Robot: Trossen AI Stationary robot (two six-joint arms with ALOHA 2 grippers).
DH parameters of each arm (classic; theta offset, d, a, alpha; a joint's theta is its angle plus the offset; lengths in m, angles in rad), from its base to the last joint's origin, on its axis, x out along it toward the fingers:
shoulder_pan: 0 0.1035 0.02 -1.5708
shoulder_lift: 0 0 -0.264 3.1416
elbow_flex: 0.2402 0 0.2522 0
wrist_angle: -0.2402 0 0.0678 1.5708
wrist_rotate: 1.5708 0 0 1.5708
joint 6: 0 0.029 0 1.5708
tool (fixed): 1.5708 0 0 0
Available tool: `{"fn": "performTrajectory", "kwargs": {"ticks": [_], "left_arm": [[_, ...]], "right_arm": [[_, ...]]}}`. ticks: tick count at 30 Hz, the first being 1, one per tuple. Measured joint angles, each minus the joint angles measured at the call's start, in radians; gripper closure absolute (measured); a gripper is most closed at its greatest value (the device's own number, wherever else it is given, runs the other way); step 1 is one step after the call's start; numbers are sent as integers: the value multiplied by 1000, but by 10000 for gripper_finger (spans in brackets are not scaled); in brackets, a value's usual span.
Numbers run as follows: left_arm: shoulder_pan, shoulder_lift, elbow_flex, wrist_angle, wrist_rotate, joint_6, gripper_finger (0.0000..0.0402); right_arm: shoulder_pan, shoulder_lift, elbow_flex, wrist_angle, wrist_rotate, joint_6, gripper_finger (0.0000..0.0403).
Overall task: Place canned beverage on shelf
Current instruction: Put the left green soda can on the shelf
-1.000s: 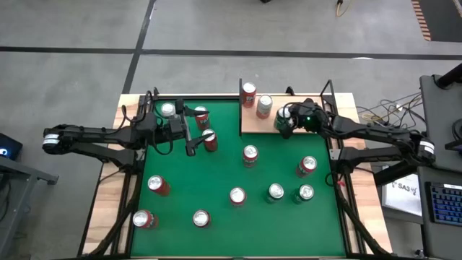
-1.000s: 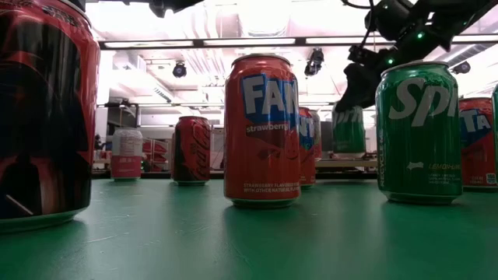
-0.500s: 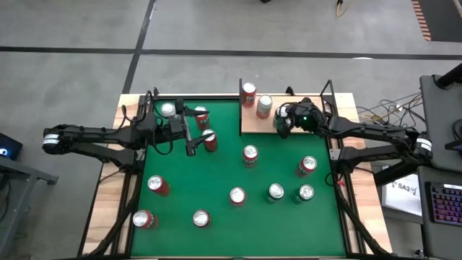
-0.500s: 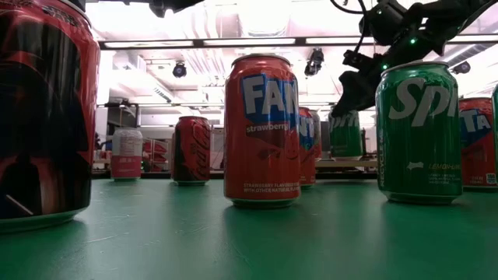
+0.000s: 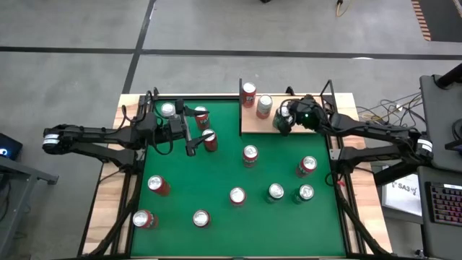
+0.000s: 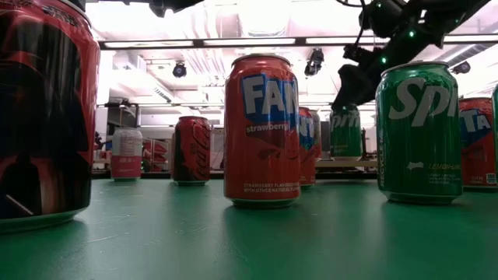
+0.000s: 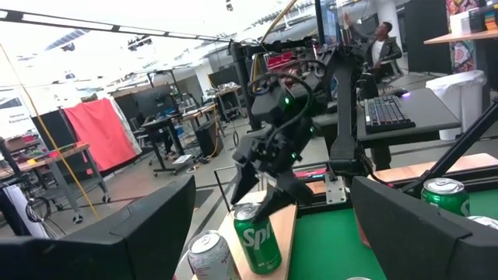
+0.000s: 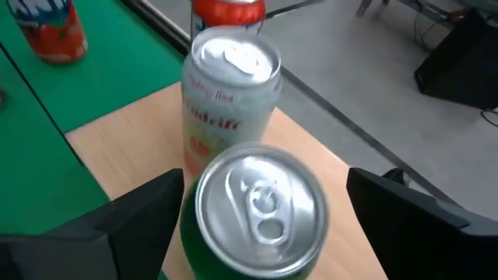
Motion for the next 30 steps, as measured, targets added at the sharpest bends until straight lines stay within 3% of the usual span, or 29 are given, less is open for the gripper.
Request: {"fn": "performTrajectory", "kwargs": {"ticks": [5,12,24,30], "left_arm": [[0,0,0,0,0,0,75],[0,0,0,0,0,4,75],[0,0,0,-3,0,4,75],[0,1,0,-4,0,4,75]], "right_arm": [[5,-1,115,-98,-9,33,73],[54,6,248,-168,-179,99,118],[132,111,320,-541,-209,289,300],[132,169,320,-612,-77,306,384]]}}
